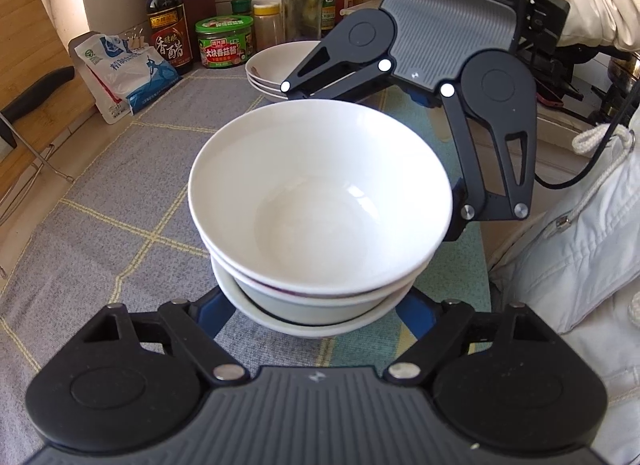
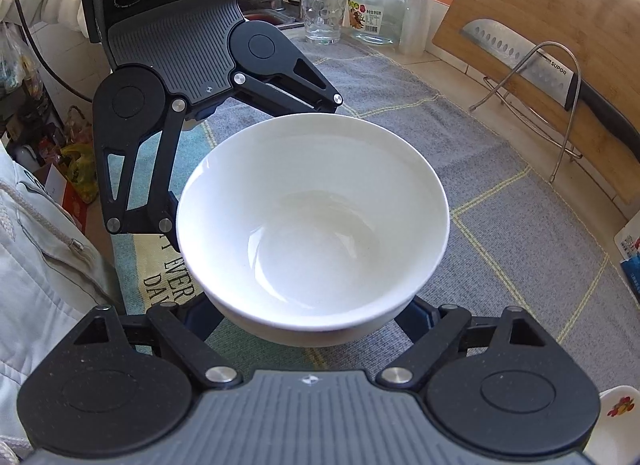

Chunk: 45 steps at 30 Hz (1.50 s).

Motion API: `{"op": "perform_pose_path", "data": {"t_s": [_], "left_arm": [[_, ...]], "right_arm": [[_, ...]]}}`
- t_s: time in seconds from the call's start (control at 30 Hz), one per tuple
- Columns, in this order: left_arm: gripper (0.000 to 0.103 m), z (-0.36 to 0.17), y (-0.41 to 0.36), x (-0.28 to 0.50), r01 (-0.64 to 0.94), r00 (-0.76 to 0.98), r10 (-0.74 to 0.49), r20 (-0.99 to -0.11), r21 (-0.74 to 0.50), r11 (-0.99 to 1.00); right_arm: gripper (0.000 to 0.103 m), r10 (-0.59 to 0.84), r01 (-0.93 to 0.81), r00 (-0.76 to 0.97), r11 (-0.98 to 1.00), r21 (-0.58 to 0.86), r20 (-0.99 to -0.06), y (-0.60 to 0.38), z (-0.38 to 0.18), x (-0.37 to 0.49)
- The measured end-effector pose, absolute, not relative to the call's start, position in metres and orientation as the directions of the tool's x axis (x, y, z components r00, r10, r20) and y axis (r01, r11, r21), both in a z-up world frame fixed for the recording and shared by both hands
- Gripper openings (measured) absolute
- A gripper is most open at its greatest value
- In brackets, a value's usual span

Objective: Organize plates and bowls
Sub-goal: 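Lift the bowl stack with both grippers and lower it onto the flower plate stack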

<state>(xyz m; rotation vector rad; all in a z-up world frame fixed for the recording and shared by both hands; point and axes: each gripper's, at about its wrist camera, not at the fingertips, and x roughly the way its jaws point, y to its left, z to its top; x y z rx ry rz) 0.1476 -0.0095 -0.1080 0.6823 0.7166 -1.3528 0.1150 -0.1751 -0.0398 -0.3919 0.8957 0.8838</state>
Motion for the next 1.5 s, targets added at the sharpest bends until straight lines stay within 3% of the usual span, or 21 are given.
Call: {"op": "perform_pose_path", "data": {"t_s": [0.3,0.7,1.1,1.5], "left_arm": [[0.086,-0.087,-0.036,0.152,0.992,0.104,-0.616,-0.781,0.036,0.122],[0.086,-0.075,-0.131,0.16,0.994,0.106,-0.675,-0.73,0.069,0.081],[0.086,-0.091,-0.222,0.182,0.996,0.07,-0.7,-0.711,0.083,0.015],[0.086,-0.115,-0.254,0.196,0.999,0.043,-0.683,-0.729,0.034,0.027]], "right_arm": [[0.092,0.518,-0.817,0.321,0.575,0.045,-0.793,-0.213,-0.014,0.11],[0.092,0.457,-0.792,0.383,0.61,-0.03,-0.803,-0.307,0.013,0.109],[0.092,0.376,-0.723,0.42,0.688,-0.054,-0.826,-0.392,-0.001,0.119],[0.092,0.362,-0.688,0.39,0.725,-0.007,-0.847,-0.421,-0.028,0.135]]}}
